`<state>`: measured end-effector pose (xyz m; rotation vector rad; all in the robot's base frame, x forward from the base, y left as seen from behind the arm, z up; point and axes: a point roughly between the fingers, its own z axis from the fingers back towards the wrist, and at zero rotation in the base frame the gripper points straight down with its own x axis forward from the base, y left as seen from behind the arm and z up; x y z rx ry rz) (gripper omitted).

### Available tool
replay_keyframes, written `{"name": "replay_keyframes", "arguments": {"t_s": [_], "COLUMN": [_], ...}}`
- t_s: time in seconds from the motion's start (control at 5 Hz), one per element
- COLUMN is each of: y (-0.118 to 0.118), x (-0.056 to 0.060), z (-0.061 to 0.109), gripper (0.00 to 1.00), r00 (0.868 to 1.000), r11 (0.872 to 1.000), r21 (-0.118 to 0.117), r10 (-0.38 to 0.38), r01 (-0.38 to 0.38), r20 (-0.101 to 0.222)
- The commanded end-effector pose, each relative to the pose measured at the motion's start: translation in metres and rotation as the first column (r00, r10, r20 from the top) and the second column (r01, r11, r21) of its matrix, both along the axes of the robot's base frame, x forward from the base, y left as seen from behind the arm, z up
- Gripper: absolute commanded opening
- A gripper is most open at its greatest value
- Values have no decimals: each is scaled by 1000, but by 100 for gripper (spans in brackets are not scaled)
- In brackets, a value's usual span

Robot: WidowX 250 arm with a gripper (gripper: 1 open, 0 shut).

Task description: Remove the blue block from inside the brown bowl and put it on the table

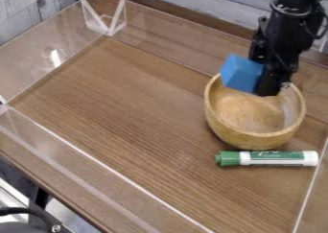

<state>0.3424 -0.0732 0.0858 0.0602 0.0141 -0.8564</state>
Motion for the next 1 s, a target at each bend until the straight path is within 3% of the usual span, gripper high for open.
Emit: {"name": "replay_keyframes", "arguments": {"t_s": [0.0, 0.2, 0.4, 0.6, 0.8], "y": [5, 14, 26, 38, 47], "x": [2, -5, -17, -32, -49], "z": [47, 69, 89, 94, 91], "gripper": [0, 0, 0, 0, 0], "r00": [992, 985, 969, 950, 943], "r11": [1000, 996, 981, 964, 958], "r21": [-23, 5, 30, 42, 45], "r10": [14, 88, 182, 252, 271], "r01": [-11, -90, -189, -263, -284], "r20": [125, 151, 169, 184, 192]}}
